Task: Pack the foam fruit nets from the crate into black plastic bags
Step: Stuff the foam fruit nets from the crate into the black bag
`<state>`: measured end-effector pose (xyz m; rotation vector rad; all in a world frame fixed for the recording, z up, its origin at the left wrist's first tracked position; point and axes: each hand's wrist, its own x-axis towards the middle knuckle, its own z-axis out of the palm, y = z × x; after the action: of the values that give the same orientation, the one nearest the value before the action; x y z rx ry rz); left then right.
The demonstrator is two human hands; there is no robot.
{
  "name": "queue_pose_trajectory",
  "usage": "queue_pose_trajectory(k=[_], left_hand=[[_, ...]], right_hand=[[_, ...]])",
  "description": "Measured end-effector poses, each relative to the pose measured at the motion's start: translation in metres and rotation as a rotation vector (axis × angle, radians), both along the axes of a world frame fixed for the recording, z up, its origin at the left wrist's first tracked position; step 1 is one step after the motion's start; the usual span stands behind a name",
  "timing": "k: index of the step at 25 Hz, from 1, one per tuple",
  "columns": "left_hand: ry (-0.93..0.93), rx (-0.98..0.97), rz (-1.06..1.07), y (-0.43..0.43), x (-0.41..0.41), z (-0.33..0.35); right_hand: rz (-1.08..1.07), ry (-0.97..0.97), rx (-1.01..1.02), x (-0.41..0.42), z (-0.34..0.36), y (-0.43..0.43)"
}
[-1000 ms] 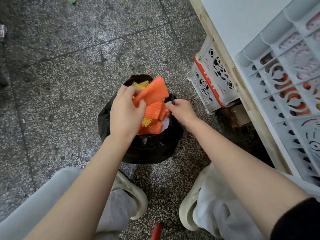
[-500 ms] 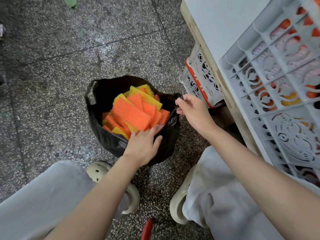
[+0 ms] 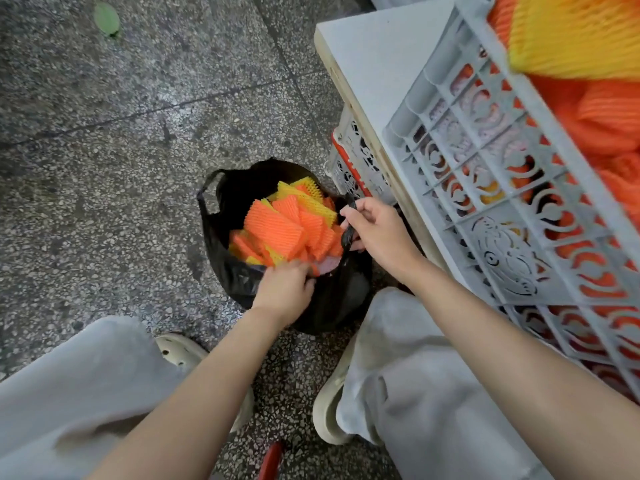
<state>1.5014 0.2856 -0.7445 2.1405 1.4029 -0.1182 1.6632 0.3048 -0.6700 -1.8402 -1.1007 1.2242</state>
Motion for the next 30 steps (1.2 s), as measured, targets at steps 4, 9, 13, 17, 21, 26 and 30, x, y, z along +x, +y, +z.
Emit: queue_pose_trajectory(k=[4, 9, 13, 17, 21, 26, 30], left_hand=[[-0.005, -0.074, -0.024, -0.016, 0.001, -0.002], [0.093, 0.02, -0.094, -0.013, -0.002, 0.016], [0.185, 0.128, -0.181, -0.006, 0.002, 0.057], [0.025, 0.516, -0.259, -0.009, 0.028, 0.123], [-0.203, 0.712, -0.312, -0.036, 0.079, 0.197], [-0.392, 0.669, -0.446, -0.085, 0.147, 0.251], [-0.411, 0.519, -0.612, -0.128, 0.195, 0.266]], right_hand=[[-0.072, -0.14, -0.064, 0.024, -0.004, -0.01], [-0.026, -0.346, -0.146, 0.036, 0.002, -0.023], [0.184, -0.503, -0.117, 0.032, 0.052, -0.04], [0.231, -0.718, 0.193, 0.029, 0.128, -0.072], [0.081, -0.903, 0.55, 0.049, 0.193, -0.12], [-0.118, -1.011, 0.605, 0.129, 0.224, -0.196], [-0.424, -1.278, 0.355, 0.217, 0.224, -0.258]])
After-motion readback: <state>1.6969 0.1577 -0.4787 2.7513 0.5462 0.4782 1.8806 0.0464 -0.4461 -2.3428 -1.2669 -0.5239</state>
